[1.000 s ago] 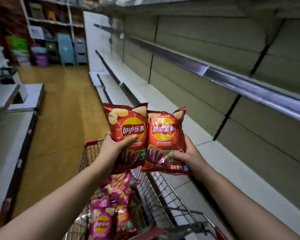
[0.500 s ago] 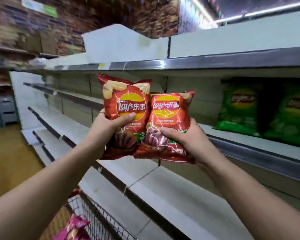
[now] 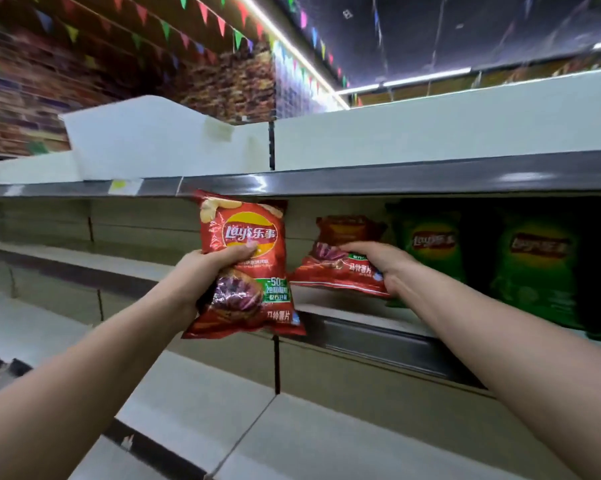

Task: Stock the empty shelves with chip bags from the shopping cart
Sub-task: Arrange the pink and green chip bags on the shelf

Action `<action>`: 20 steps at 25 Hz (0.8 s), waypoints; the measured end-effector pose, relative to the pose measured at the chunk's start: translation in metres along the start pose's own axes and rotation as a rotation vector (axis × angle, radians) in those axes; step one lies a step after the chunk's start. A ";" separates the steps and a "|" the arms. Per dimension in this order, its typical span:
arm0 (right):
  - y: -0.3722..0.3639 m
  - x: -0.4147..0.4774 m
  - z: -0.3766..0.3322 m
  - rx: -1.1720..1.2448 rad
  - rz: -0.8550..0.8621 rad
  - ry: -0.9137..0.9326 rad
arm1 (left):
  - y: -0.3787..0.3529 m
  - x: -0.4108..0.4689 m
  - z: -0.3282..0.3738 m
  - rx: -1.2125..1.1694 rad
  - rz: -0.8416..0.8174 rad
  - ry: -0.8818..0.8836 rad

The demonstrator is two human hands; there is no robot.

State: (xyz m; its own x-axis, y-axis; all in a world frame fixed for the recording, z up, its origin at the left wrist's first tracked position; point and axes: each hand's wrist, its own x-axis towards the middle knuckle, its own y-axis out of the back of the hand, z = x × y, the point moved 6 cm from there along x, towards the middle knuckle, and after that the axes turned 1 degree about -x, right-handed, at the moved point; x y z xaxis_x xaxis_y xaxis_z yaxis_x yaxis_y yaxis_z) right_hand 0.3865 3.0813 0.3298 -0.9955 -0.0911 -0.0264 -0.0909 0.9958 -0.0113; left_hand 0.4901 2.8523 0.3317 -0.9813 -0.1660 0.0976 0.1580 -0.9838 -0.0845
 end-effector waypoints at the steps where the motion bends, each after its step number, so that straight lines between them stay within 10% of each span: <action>1: 0.003 0.014 0.004 -0.019 0.081 -0.022 | -0.001 0.007 -0.002 -0.016 -0.025 0.027; 10: 0.001 0.096 0.001 -0.148 0.294 0.269 | -0.031 0.059 -0.017 -0.036 -0.257 0.136; 20: 0.018 0.116 0.010 -0.560 0.394 0.144 | -0.050 0.106 -0.021 -0.040 -0.347 0.100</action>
State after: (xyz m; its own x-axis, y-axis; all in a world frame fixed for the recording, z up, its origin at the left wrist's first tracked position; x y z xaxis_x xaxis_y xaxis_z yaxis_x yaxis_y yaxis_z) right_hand 0.2695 3.0881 0.3167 -0.9475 0.2412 0.2099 0.3154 0.8128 0.4898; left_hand 0.3761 2.8857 0.3256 -0.9819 0.1871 0.0302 -0.1892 -0.9766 -0.1019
